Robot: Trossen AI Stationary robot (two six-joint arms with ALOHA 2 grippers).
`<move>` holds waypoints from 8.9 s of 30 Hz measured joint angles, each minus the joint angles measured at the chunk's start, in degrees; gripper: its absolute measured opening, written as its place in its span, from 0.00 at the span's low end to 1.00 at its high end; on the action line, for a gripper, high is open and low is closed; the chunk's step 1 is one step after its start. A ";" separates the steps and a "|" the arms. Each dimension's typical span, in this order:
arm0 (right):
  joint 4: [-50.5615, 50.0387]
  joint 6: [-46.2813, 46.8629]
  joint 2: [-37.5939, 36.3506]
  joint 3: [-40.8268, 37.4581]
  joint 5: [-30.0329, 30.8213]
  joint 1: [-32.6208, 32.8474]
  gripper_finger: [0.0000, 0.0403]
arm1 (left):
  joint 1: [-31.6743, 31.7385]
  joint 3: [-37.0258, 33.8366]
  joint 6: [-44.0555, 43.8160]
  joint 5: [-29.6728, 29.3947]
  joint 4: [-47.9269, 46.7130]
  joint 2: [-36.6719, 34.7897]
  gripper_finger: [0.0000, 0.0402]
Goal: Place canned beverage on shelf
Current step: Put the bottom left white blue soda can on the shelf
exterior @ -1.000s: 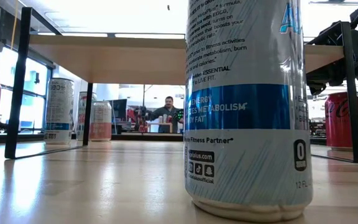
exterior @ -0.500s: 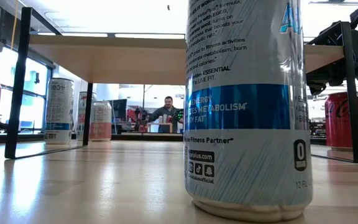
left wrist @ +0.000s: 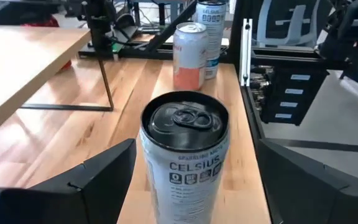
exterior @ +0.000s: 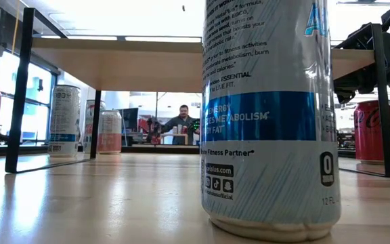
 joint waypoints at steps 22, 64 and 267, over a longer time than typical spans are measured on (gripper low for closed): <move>-0.01 0.00 -0.01 0.01 -0.01 -0.02 0.00 | 3.53 0.00 0.10 3.24 1.76 0.28 0.80; -0.01 0.00 -0.01 -0.01 -0.01 -0.02 0.00 | 6.26 0.00 -0.32 6.16 13.87 7.19 0.73; 45.71 -5.92 71.32 43.68 9.67 9.31 0.44 | 77.71 4.55 89.59 117.40 -85.60 -26.73 0.71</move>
